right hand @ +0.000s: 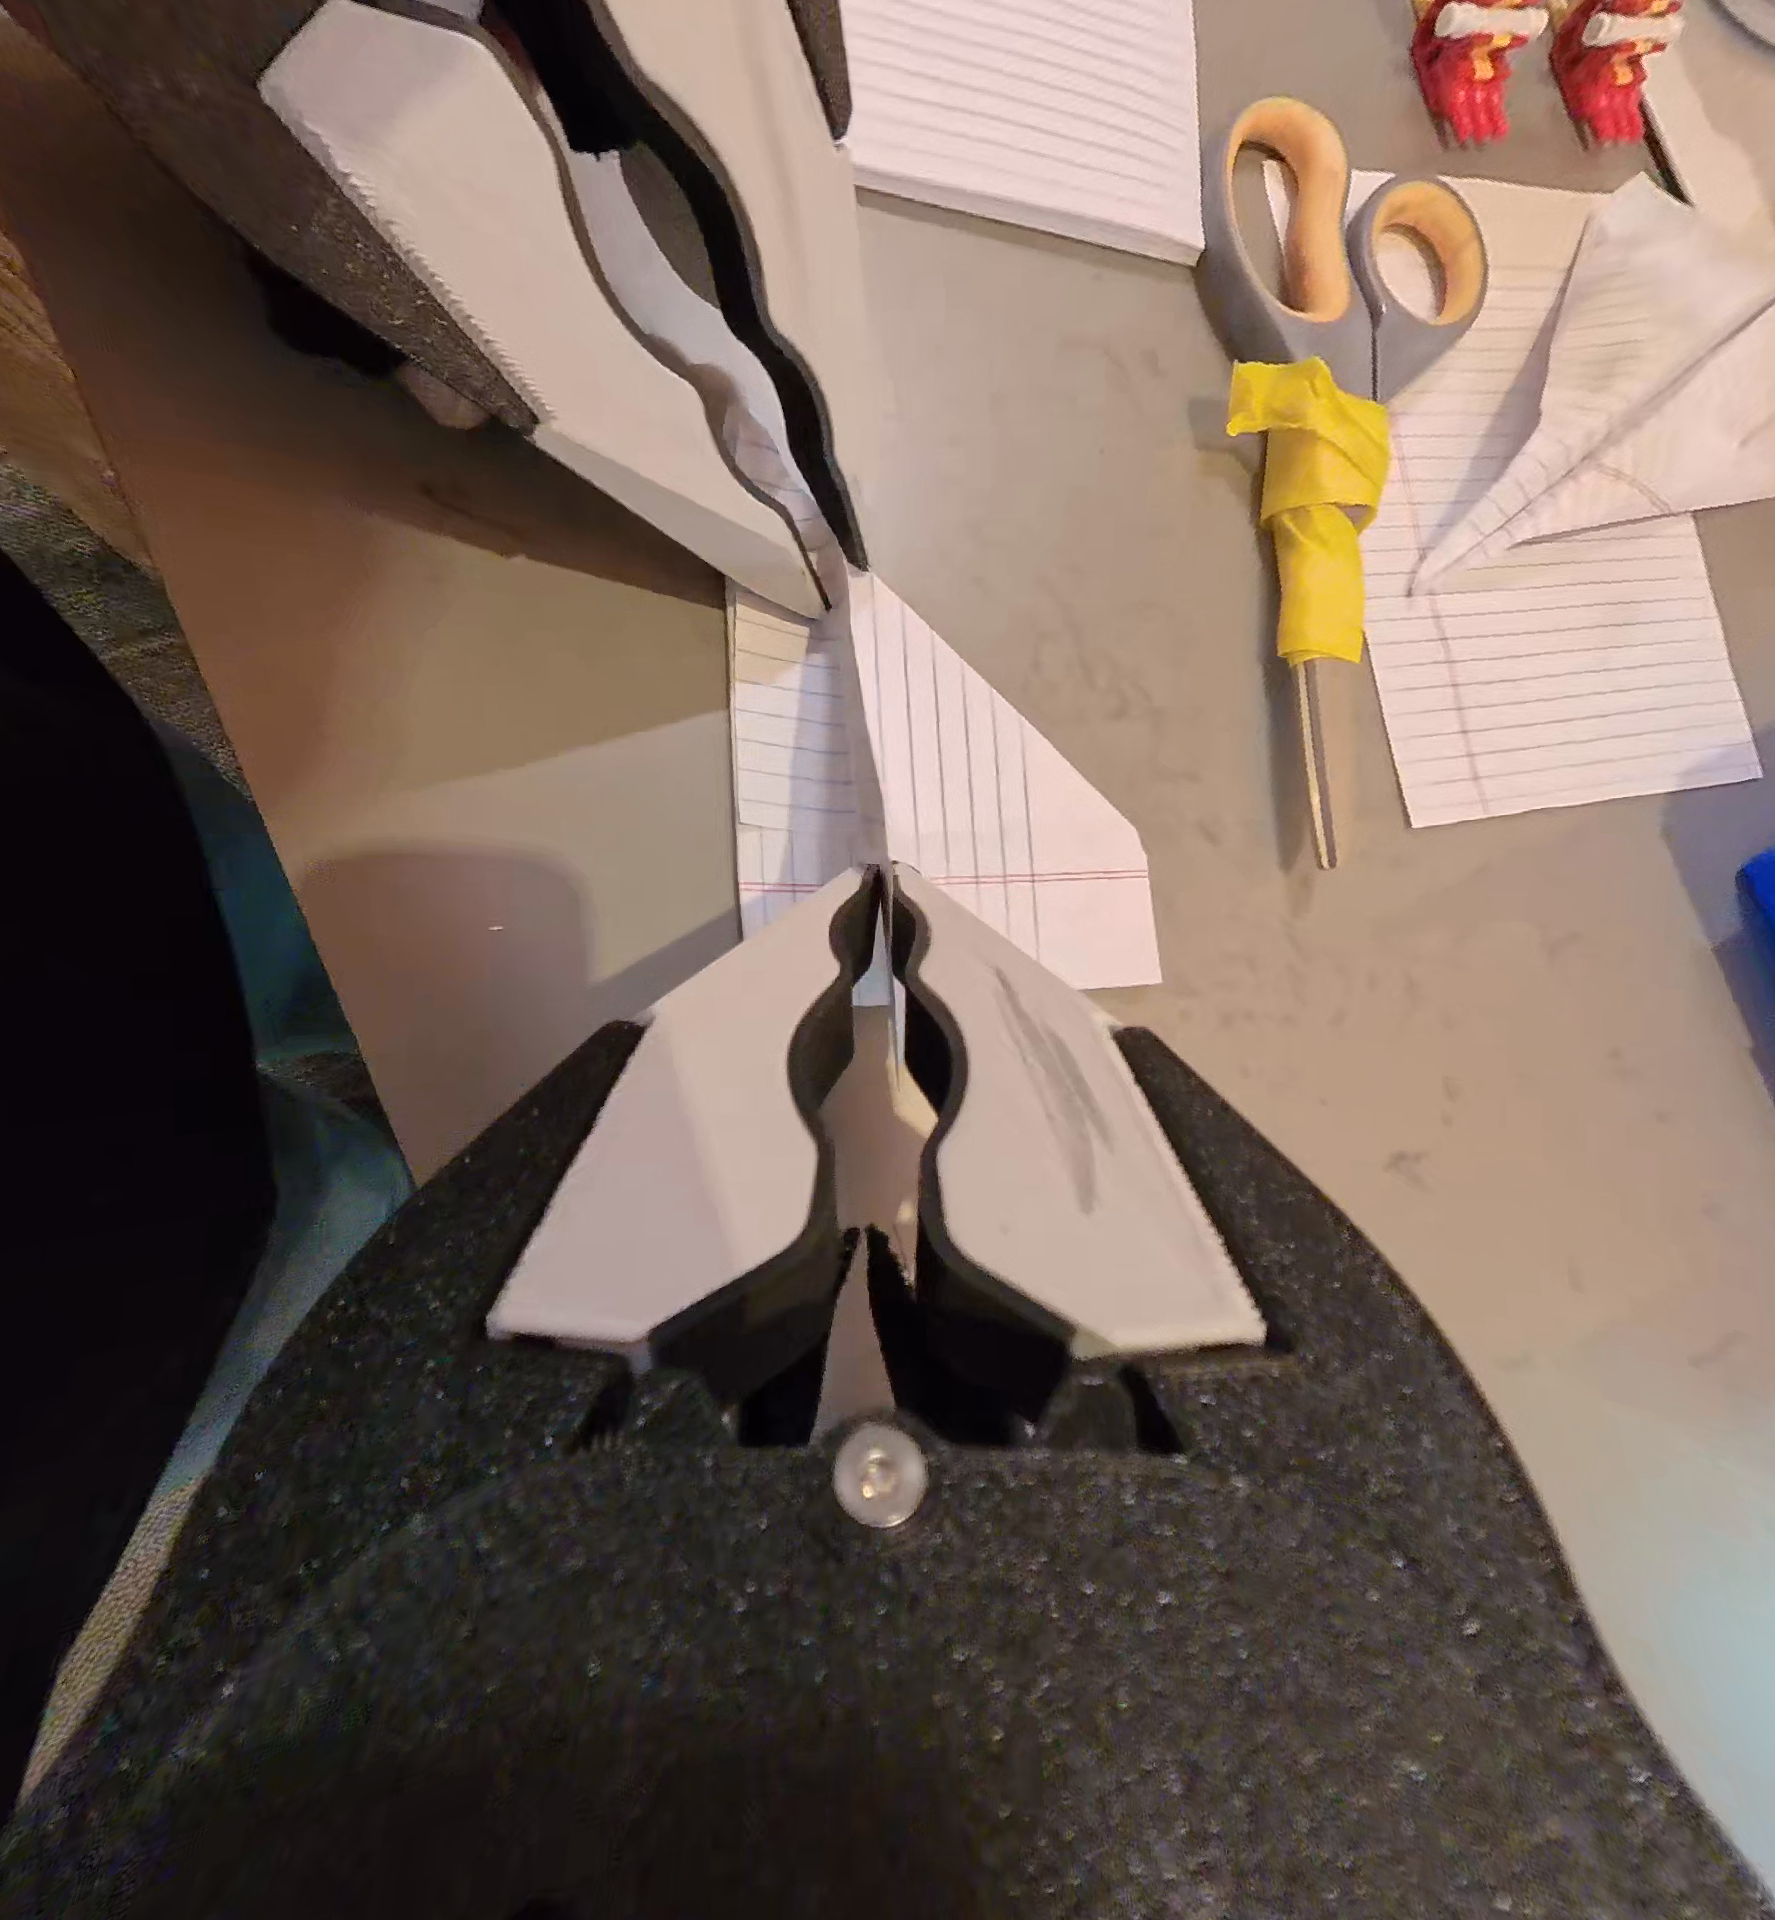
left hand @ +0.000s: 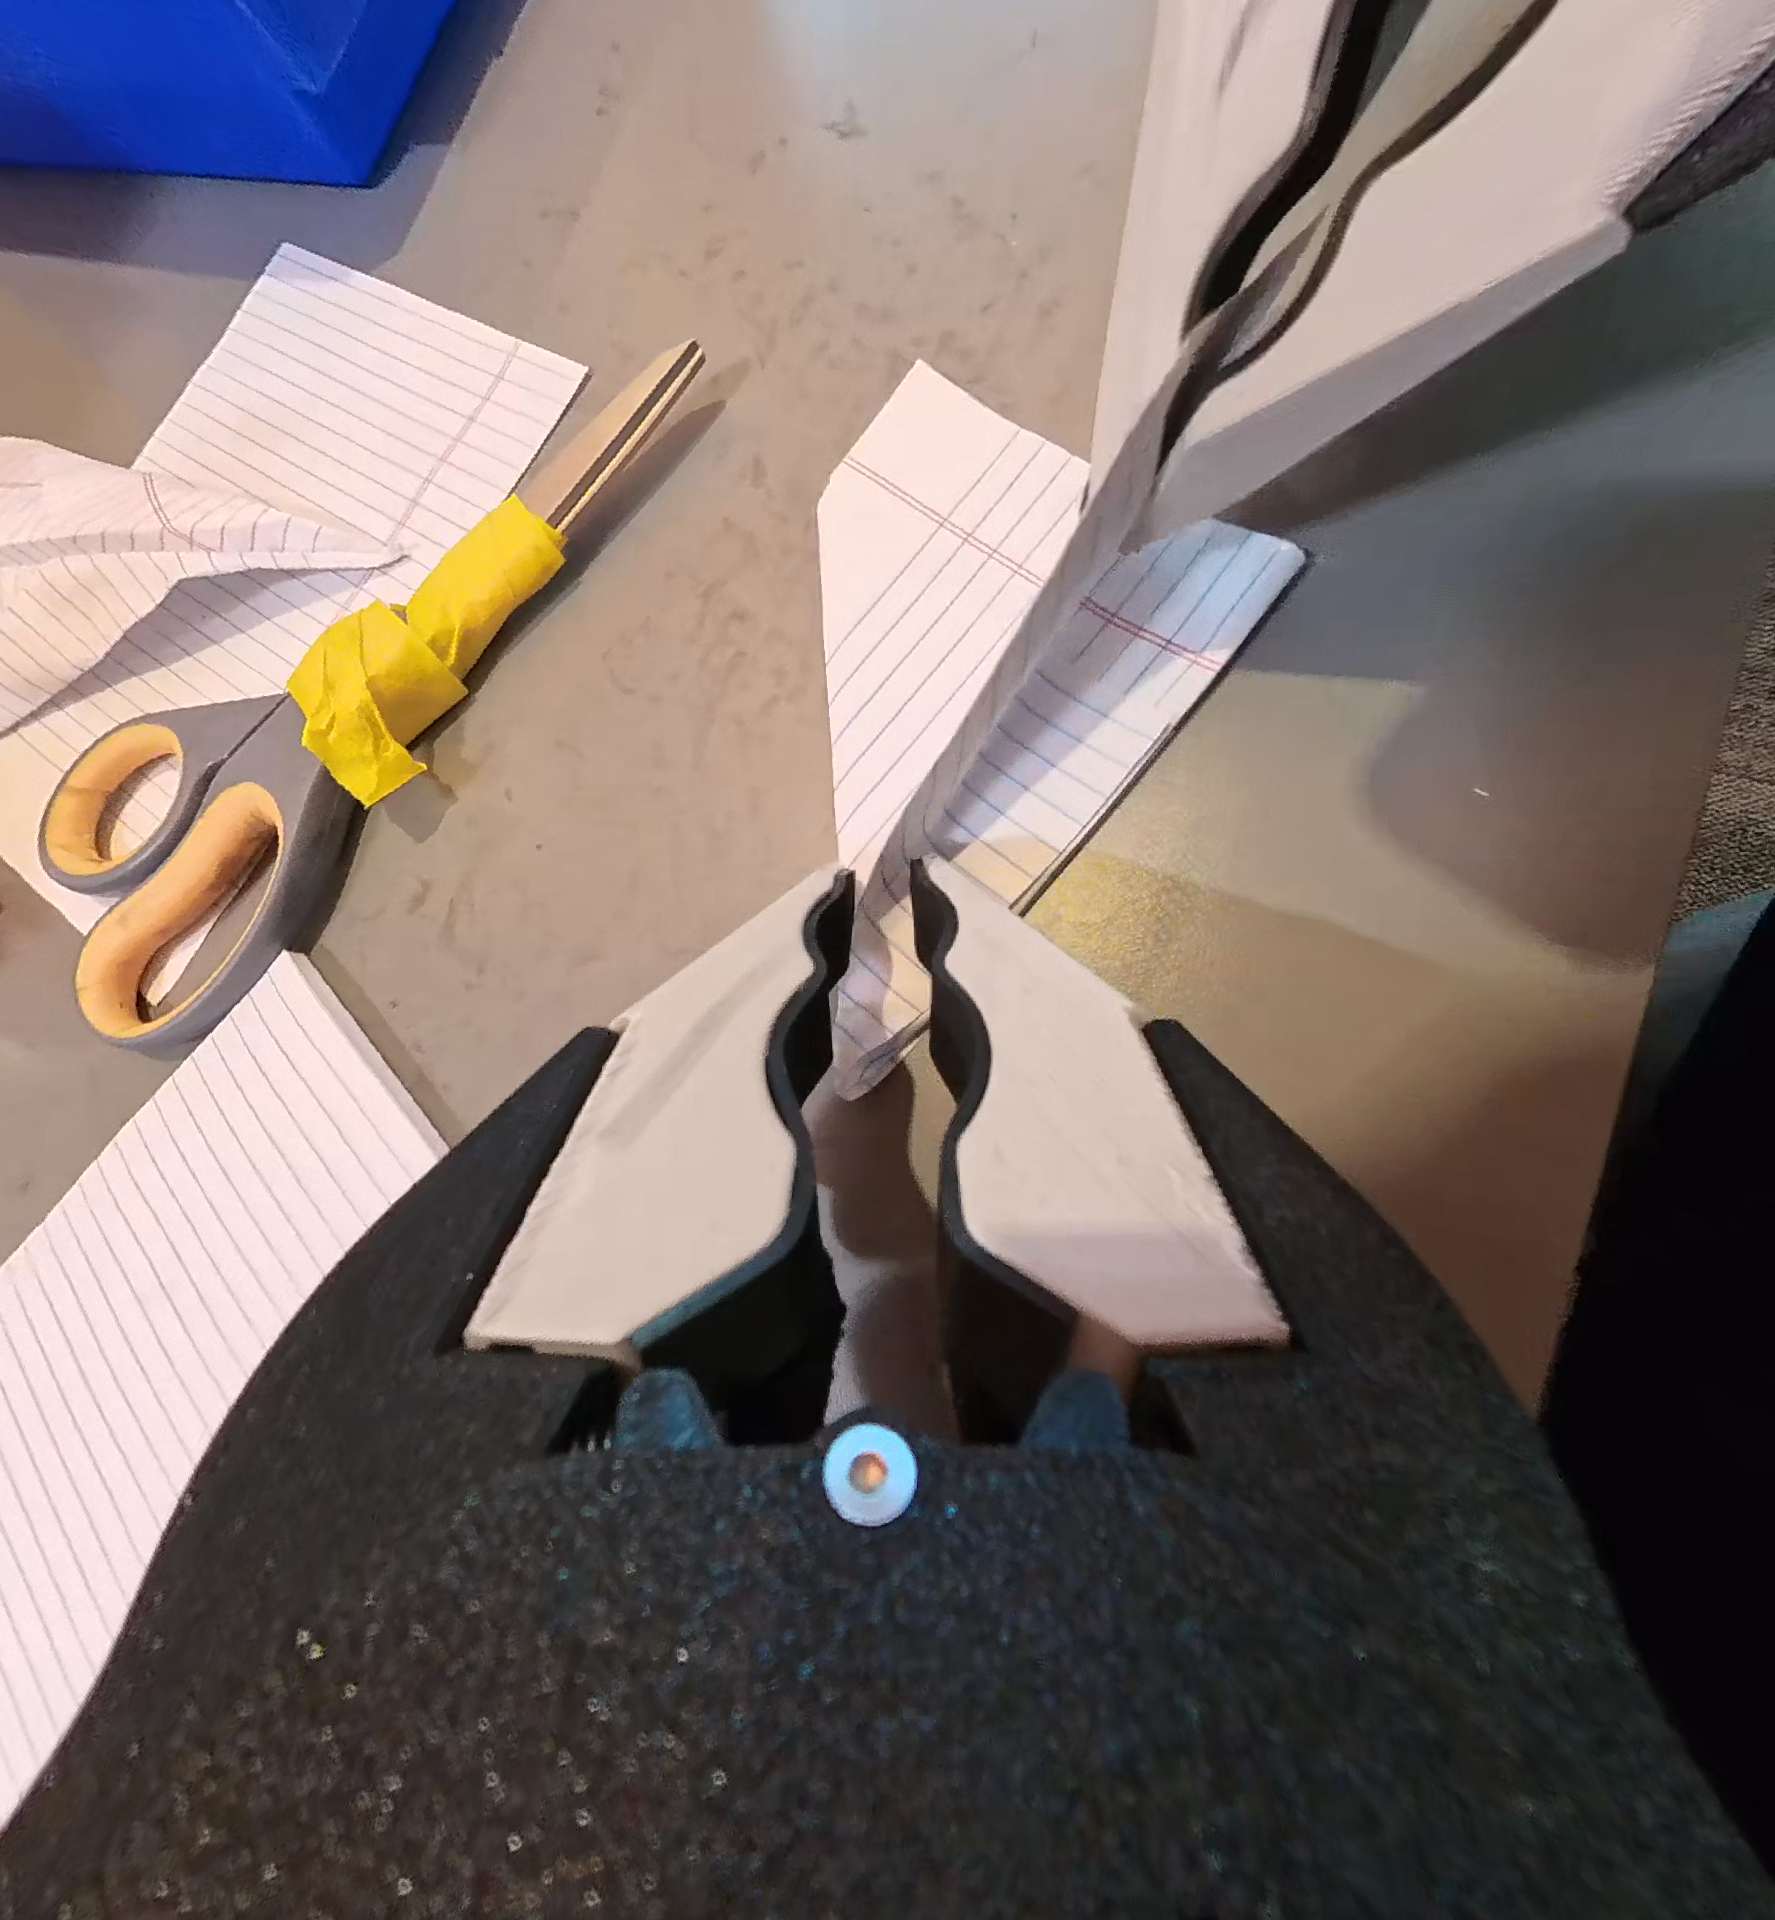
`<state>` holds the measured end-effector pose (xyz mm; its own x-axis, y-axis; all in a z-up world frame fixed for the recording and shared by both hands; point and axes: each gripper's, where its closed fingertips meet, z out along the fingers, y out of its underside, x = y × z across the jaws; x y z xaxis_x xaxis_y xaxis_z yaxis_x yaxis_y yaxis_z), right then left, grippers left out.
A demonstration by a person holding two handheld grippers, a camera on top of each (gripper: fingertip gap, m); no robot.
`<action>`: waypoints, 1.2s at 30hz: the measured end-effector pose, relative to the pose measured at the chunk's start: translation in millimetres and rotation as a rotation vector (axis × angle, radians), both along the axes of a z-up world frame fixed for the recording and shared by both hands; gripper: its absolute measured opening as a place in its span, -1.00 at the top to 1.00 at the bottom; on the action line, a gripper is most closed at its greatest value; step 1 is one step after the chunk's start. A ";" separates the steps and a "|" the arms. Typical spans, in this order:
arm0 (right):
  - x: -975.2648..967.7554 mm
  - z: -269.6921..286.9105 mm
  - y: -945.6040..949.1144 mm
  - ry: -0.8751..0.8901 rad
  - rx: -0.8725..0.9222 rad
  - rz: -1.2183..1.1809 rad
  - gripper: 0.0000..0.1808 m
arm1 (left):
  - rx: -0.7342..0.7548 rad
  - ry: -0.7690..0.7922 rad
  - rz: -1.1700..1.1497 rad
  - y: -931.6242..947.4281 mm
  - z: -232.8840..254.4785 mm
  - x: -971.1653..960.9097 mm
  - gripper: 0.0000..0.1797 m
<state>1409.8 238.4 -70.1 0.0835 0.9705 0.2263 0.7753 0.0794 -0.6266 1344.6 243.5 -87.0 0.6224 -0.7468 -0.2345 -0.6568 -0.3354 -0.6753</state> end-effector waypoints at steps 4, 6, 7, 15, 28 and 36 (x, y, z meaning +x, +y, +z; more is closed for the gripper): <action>-1.3 -0.6 -9.1 -0.011 0.027 0.045 1.00 | -0.011 -0.006 -0.002 -0.2 0.1 0.3 0.89; -3.0 -2.5 -14.8 -0.018 0.018 0.048 1.00 | -0.010 -0.005 -0.003 -0.6 -0.3 0.5 0.90; -3.5 -2.9 -16.2 -0.020 0.019 0.045 0.98 | -0.012 -0.006 -0.004 -0.9 -0.4 0.5 0.90; -6.6 7.9 -3.1 0.080 -0.143 -0.054 1.00 | -0.033 -0.013 0.003 0.8 0.1 0.1 0.87; -3.0 -3.3 10.5 0.093 -0.411 -0.148 1.00 | -0.114 -0.032 -0.003 -4.4 0.2 -11.7 0.80; -5.9 7.1 13.3 0.154 -0.474 -0.138 1.00 | -0.103 -0.042 -0.004 0.3 3.9 -16.5 0.75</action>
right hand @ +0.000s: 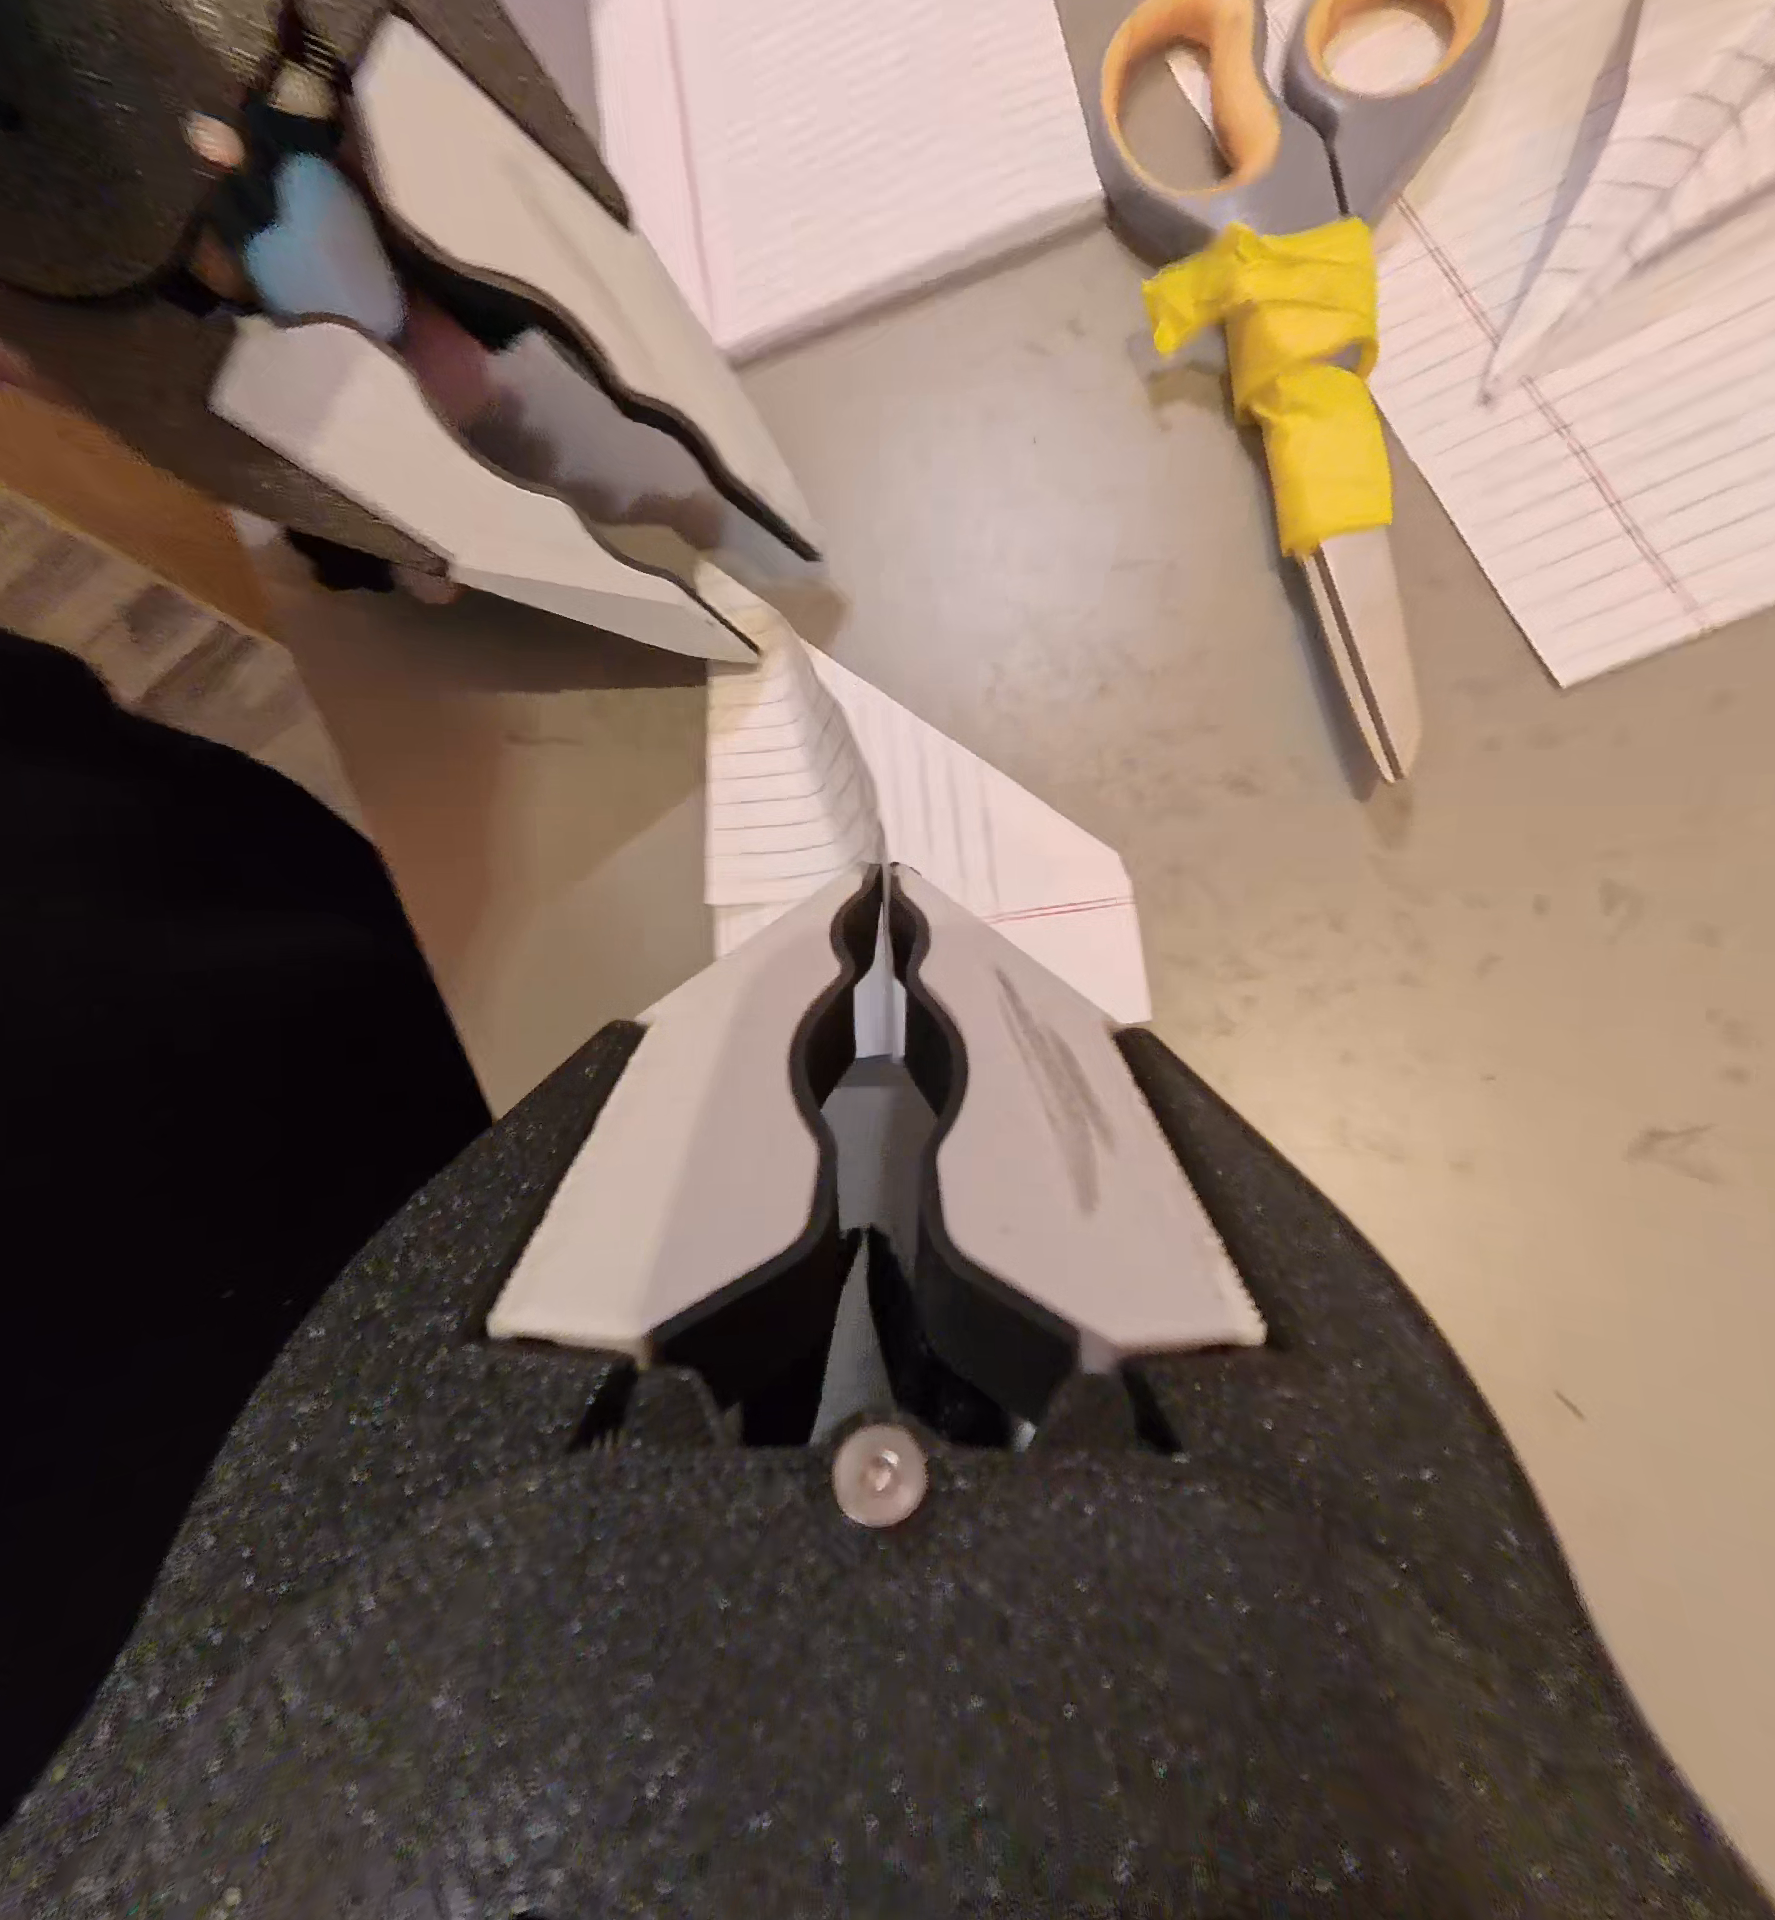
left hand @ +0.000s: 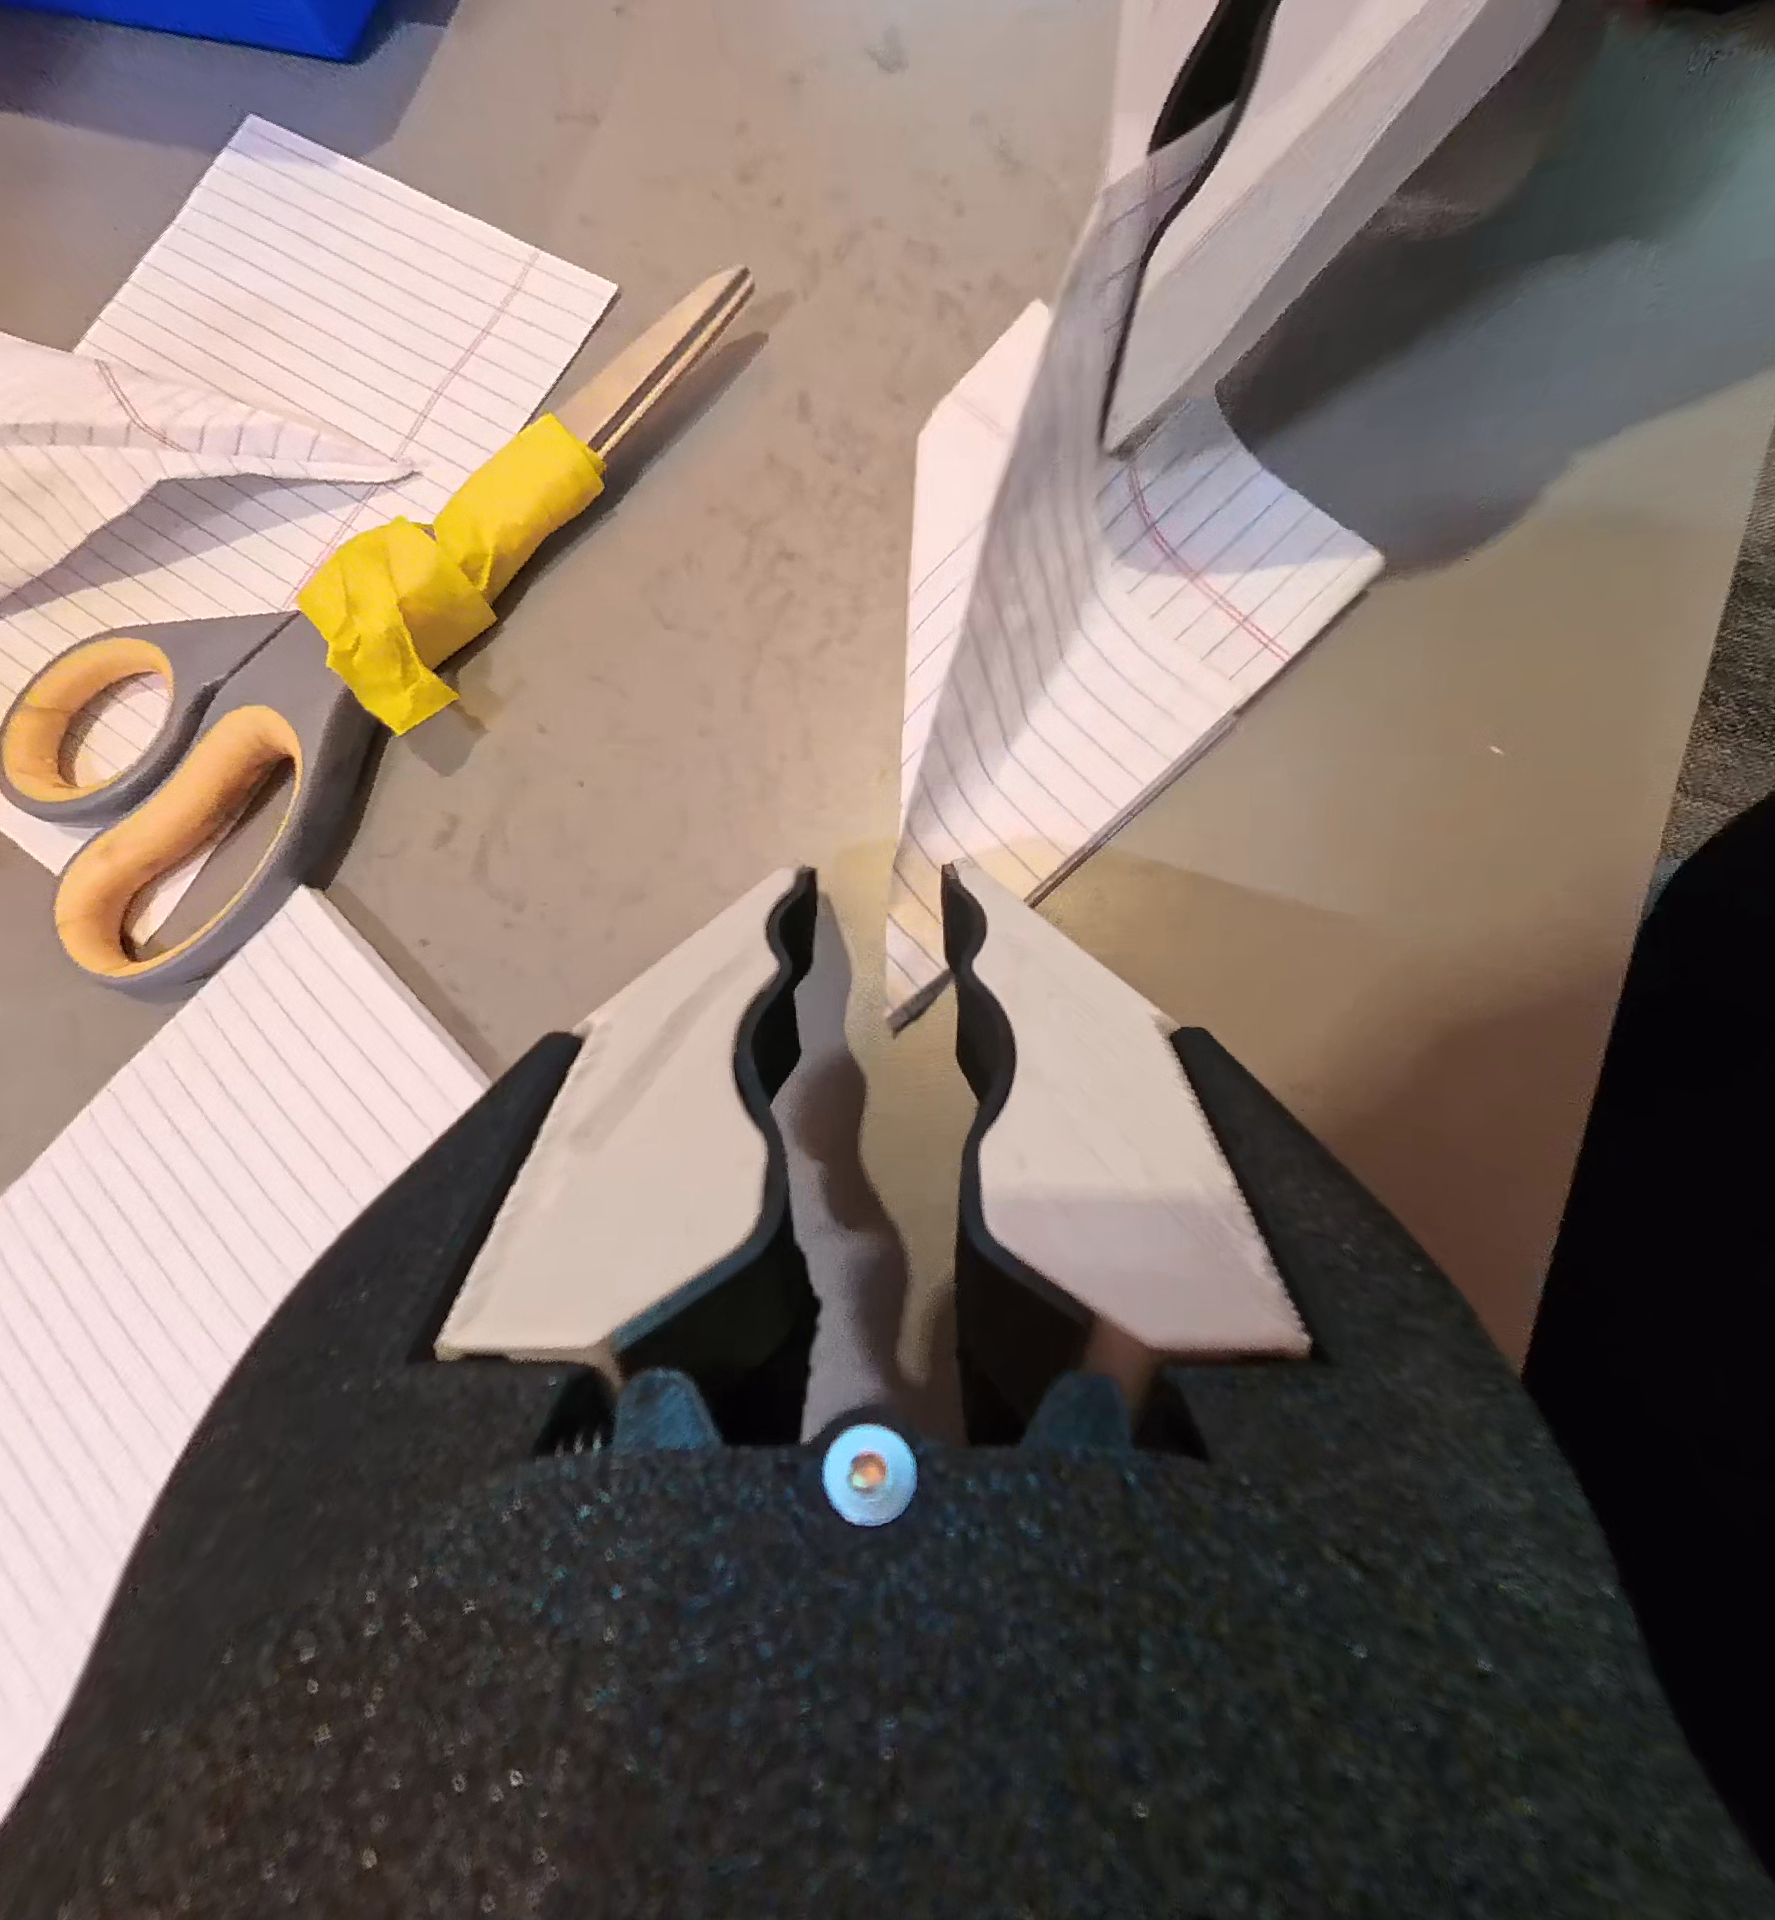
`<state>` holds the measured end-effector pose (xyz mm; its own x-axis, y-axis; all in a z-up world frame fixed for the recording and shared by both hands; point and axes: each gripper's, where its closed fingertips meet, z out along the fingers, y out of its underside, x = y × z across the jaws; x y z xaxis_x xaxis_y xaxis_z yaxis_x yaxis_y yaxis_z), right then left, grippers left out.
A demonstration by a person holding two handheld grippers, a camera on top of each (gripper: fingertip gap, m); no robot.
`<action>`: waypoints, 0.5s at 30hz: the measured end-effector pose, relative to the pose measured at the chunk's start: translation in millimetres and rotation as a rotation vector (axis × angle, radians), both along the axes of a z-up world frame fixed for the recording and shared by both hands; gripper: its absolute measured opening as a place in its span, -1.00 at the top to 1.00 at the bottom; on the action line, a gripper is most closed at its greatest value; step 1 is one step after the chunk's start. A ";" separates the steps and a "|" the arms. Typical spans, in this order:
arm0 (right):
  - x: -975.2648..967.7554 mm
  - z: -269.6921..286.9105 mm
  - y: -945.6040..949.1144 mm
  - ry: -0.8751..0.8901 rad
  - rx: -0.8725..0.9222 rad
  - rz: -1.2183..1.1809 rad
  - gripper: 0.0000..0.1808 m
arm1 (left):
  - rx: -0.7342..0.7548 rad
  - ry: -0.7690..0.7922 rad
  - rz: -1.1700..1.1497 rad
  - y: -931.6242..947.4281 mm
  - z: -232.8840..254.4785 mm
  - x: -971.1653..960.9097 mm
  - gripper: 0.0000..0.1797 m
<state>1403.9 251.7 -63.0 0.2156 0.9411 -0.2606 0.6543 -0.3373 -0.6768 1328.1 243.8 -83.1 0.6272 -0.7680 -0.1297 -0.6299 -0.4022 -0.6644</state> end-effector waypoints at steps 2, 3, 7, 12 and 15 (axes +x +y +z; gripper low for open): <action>-1.7 12.2 -1.1 0.036 0.018 0.024 1.00 | -0.012 -0.041 -0.026 -2.1 6.0 1.7 0.66; -2.6 18.7 -5.1 0.051 0.031 0.063 1.00 | -0.001 -0.052 -0.038 -0.2 10.4 0.9 0.59; 0.6 43.3 -6.1 0.069 0.067 0.121 1.00 | 0.028 -0.114 -0.098 7.1 37.7 0.2 0.46; 0.6 89.1 -20.4 0.173 0.021 0.227 1.00 | -0.107 -0.273 -0.226 -2.1 64.5 7.4 0.35; 0.4 122.2 -18.3 0.316 -0.131 0.193 1.00 | -0.221 -0.440 -0.301 -16.3 82.0 15.4 0.53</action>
